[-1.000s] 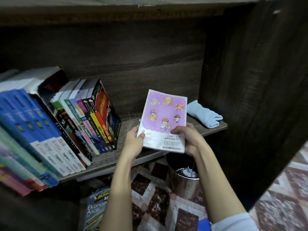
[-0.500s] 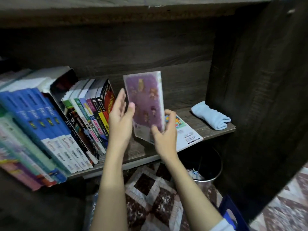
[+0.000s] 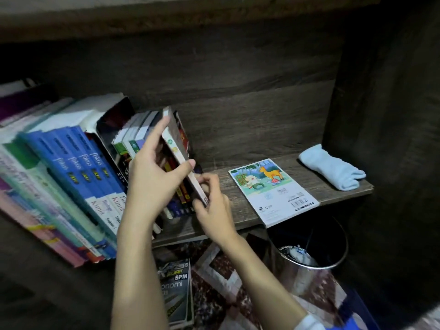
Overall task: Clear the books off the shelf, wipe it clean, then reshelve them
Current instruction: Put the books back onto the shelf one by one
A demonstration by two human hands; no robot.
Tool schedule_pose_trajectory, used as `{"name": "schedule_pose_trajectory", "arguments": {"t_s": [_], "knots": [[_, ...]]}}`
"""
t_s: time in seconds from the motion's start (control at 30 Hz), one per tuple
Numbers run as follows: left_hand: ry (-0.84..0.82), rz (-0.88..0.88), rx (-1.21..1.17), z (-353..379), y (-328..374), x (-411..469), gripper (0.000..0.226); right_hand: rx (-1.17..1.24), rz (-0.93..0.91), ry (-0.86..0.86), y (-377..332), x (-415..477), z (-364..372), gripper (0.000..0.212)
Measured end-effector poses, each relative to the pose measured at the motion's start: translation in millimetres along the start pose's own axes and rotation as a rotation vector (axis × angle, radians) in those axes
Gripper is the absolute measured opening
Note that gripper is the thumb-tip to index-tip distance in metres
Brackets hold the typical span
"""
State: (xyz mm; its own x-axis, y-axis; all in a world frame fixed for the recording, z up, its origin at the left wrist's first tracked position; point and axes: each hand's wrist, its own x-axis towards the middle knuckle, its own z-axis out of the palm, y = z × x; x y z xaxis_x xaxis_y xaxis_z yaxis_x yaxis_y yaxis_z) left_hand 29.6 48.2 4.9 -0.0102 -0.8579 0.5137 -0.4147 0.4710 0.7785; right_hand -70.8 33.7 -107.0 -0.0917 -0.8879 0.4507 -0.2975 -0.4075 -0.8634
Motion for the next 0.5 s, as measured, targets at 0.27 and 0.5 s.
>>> {"name": "schedule_pose_trajectory", "arguments": {"t_s": [0.27,0.5], "knots": [[-0.024,0.003,0.519,-3.4,-18.5,4.6,0.077,0.088,0.059,-0.128,26.9,13.1,14.5,0.054],[0.004,0.056,0.603,1.6,-35.7,15.4,0.072,0.104,0.159,-0.354,41.9,26.1,0.4,0.075]]}}
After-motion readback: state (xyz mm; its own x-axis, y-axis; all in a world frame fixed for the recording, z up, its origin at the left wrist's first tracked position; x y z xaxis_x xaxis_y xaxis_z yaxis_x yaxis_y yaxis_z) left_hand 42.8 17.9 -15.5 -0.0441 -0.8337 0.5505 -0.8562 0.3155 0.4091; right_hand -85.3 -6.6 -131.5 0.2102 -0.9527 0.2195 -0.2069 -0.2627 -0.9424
